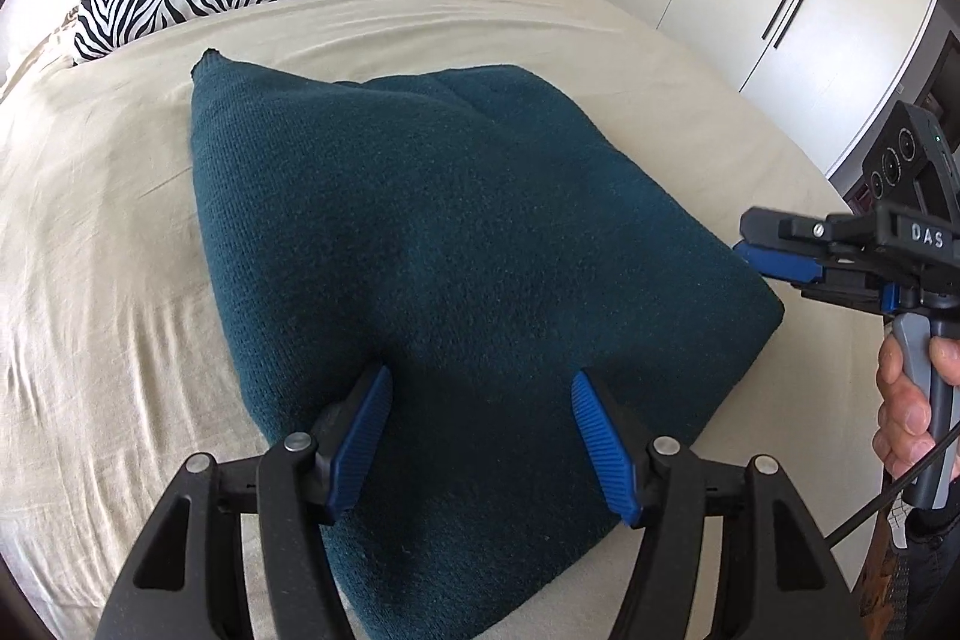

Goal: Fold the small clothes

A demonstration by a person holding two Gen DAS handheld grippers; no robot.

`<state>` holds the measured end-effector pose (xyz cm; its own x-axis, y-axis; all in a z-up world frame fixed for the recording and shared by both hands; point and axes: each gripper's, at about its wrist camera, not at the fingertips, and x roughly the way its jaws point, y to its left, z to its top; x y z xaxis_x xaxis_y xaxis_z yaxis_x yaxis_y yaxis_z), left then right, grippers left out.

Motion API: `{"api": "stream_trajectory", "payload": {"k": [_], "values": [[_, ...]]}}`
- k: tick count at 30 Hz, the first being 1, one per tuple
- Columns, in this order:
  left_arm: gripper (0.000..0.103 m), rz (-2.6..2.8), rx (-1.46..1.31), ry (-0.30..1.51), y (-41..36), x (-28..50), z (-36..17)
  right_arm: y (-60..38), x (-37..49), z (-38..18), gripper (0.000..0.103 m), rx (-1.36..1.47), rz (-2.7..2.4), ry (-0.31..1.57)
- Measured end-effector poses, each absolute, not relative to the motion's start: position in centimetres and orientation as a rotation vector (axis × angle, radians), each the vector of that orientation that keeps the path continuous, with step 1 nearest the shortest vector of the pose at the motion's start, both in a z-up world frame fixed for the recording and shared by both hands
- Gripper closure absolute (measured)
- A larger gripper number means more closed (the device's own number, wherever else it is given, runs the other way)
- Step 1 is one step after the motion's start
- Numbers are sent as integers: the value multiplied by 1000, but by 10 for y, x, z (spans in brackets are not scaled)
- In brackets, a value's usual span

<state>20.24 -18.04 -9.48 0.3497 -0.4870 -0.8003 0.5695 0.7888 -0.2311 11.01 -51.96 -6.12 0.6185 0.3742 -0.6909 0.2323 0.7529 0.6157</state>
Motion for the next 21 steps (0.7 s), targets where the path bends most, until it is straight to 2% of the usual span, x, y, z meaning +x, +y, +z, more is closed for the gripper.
{"api": "stream_trajectory", "payload": {"k": [1,2,4,5,7,13,17,18,19,20,21], "values": [[37,-683,73,998,-175,201,-88,-522,110,-54,33,729,76,893],[34,-684,41,983,-168,199,-80,-525,111,-47,28,713,65,873],[19,-675,-6,917,-153,196,-60,-527,119,-40,28,686,79,877],[8,-656,-23,891,-145,199,-54,-528,125,-40,28,682,88,893],[4,-638,-87,905,-130,216,-56,-531,142,-47,28,688,105,944],[7,-613,-357,1132,-100,274,-104,-533,188,-91,30,802,162,1056],[9,-622,-380,1190,-110,294,-119,-523,207,-101,31,789,197,1077],[17,-616,-377,1191,-115,295,-118,-519,212,-100,33,784,215,1082],[26,-616,-380,1202,-118,298,-118,-513,216,-101,45,773,232,1095],[42,-631,-403,1220,-122,302,-118,-507,220,-102,47,736,223,1118],[42,-619,-405,1240,-127,305,-120,-501,224,-102,48,688,209,1135]]}}
